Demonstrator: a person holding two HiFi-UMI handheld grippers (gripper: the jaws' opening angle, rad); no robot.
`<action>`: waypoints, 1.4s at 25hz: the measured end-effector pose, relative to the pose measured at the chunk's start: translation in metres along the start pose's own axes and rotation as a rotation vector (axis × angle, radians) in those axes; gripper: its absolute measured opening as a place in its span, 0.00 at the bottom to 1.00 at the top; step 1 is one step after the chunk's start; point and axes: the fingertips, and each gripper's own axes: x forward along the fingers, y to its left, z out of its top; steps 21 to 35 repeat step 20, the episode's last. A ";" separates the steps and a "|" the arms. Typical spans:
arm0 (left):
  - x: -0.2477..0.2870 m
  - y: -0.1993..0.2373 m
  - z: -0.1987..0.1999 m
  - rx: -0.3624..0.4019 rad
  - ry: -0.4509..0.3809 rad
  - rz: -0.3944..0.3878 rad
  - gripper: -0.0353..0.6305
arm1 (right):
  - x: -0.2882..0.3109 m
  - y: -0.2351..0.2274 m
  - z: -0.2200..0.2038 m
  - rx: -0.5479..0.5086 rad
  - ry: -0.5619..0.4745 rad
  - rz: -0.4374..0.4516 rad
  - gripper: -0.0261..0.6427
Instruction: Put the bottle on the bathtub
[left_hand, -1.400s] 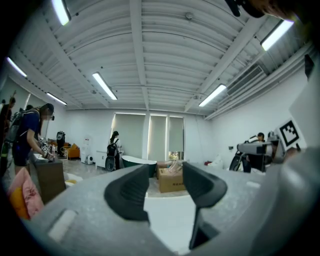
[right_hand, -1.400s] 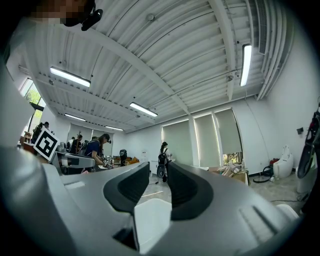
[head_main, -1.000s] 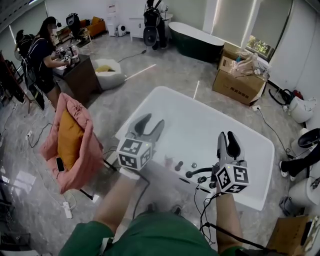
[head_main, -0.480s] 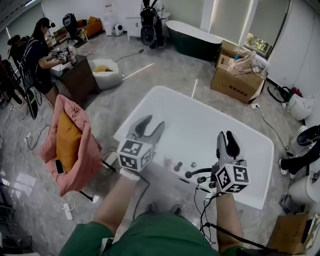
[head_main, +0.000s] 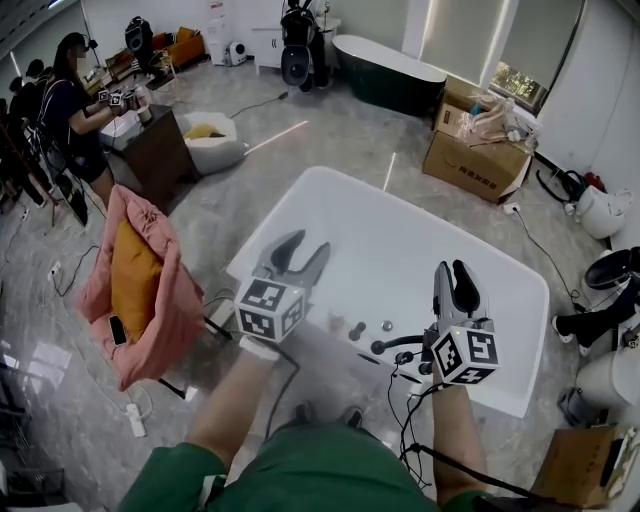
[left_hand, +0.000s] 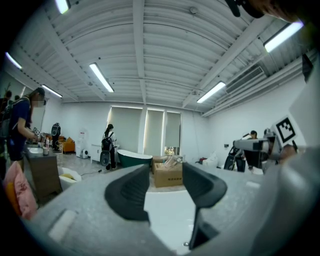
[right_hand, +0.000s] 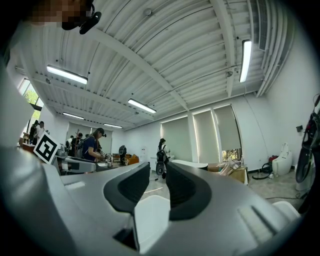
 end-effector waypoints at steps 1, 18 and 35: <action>0.001 0.001 -0.001 -0.003 0.001 -0.001 0.36 | 0.001 0.000 -0.001 0.001 0.001 -0.001 0.20; 0.012 0.006 -0.008 0.013 0.017 -0.024 0.36 | 0.017 0.001 -0.003 0.008 0.012 -0.015 0.20; 0.010 0.010 -0.008 0.013 0.017 -0.026 0.36 | 0.019 0.005 -0.001 0.009 0.011 -0.015 0.20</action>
